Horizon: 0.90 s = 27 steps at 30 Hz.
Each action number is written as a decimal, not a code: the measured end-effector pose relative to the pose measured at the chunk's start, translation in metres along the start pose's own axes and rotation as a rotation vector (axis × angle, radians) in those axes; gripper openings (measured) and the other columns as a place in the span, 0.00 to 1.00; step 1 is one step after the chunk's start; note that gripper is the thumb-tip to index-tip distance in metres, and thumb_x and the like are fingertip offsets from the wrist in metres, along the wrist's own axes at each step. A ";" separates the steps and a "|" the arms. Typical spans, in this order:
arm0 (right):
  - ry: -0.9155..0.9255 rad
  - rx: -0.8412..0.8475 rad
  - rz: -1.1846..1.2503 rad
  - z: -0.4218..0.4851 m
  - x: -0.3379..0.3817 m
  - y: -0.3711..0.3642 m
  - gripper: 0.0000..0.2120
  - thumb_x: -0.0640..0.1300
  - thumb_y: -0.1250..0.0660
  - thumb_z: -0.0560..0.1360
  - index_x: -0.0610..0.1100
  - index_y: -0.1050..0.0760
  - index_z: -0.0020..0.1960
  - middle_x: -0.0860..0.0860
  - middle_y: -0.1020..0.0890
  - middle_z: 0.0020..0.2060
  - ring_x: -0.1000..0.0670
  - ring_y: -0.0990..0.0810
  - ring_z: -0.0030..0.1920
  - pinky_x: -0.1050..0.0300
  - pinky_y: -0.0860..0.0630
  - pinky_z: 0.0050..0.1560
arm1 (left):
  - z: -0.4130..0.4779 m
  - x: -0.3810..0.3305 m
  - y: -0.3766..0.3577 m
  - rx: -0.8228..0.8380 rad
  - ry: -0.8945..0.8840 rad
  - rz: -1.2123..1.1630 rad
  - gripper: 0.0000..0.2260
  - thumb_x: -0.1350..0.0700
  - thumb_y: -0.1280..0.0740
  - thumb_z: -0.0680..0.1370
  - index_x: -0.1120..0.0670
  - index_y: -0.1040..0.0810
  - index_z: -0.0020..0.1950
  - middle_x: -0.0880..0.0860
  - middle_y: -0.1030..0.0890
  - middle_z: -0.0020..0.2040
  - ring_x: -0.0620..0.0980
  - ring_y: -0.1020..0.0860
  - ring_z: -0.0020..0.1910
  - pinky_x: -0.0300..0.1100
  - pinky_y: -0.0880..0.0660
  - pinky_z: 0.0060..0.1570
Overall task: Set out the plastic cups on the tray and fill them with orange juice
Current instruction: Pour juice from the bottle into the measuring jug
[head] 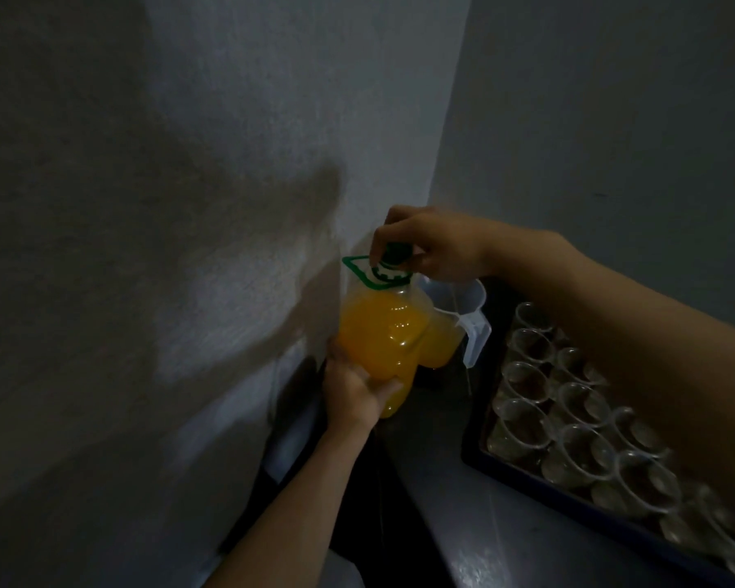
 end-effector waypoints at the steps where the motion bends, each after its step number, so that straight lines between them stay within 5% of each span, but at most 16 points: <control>1: -0.004 0.000 -0.008 0.000 0.001 0.001 0.19 0.40 0.33 0.78 0.50 0.28 0.68 0.45 0.29 0.63 0.44 0.26 0.61 0.48 0.24 0.61 | -0.001 0.001 -0.002 0.010 0.017 -0.072 0.50 0.64 0.17 0.64 0.52 0.41 0.79 0.52 0.28 0.70 0.52 0.30 0.69 0.50 0.34 0.69; 6: -0.208 -0.104 -0.027 0.007 -0.010 0.004 0.33 0.67 0.38 0.75 0.52 0.36 0.75 0.44 0.27 0.63 0.45 0.24 0.59 0.49 0.24 0.58 | 0.006 0.014 0.000 -0.052 -0.043 -0.094 0.43 0.60 0.16 0.64 0.63 0.32 0.74 0.62 0.24 0.67 0.59 0.25 0.67 0.58 0.27 0.68; 9: -0.339 -0.116 -0.189 0.010 -0.016 0.004 0.35 0.74 0.44 0.73 0.44 0.26 0.60 0.46 0.20 0.47 0.48 0.22 0.44 0.51 0.23 0.42 | 0.005 0.018 -0.003 -0.014 0.051 -0.099 0.46 0.55 0.16 0.61 0.52 0.33 0.75 0.54 0.23 0.67 0.54 0.25 0.68 0.60 0.29 0.69; 12: -0.310 -0.096 -0.281 0.014 -0.009 0.002 0.26 0.65 0.41 0.79 0.42 0.24 0.53 0.49 0.24 0.39 0.51 0.26 0.37 0.57 0.32 0.33 | 0.002 0.012 -0.005 -0.005 0.057 -0.098 0.48 0.54 0.17 0.62 0.45 0.39 0.77 0.50 0.28 0.71 0.52 0.30 0.71 0.61 0.33 0.71; 16: -0.200 -0.025 -0.197 0.013 0.000 0.002 0.16 0.55 0.37 0.80 0.45 0.27 0.61 0.47 0.21 0.49 0.47 0.21 0.48 0.55 0.25 0.43 | 0.002 0.011 -0.003 -0.014 0.055 -0.123 0.49 0.57 0.17 0.63 0.43 0.42 0.77 0.49 0.31 0.72 0.53 0.32 0.72 0.61 0.33 0.71; 24: -0.132 -0.016 -0.147 0.004 0.007 0.032 0.20 0.46 0.32 0.78 0.47 0.30 0.68 0.46 0.22 0.61 0.44 0.22 0.60 0.45 0.23 0.60 | 0.003 0.002 -0.001 0.001 -0.026 0.004 0.50 0.52 0.18 0.63 0.45 0.44 0.79 0.52 0.31 0.72 0.55 0.31 0.71 0.58 0.32 0.69; 27: -0.211 -0.236 0.106 -0.014 0.000 0.050 0.20 0.46 0.29 0.76 0.45 0.29 0.65 0.46 0.20 0.58 0.48 0.20 0.57 0.58 0.22 0.54 | 0.003 0.002 -0.002 0.027 0.024 0.008 0.53 0.56 0.19 0.67 0.45 0.51 0.81 0.54 0.37 0.78 0.58 0.38 0.77 0.58 0.38 0.73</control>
Point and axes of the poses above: each hand's wrist, its own z-axis towards the middle knuckle, its own y-axis out of the back of the hand, x = y × z, the point moved 7 cm from there along z, towards the middle knuckle
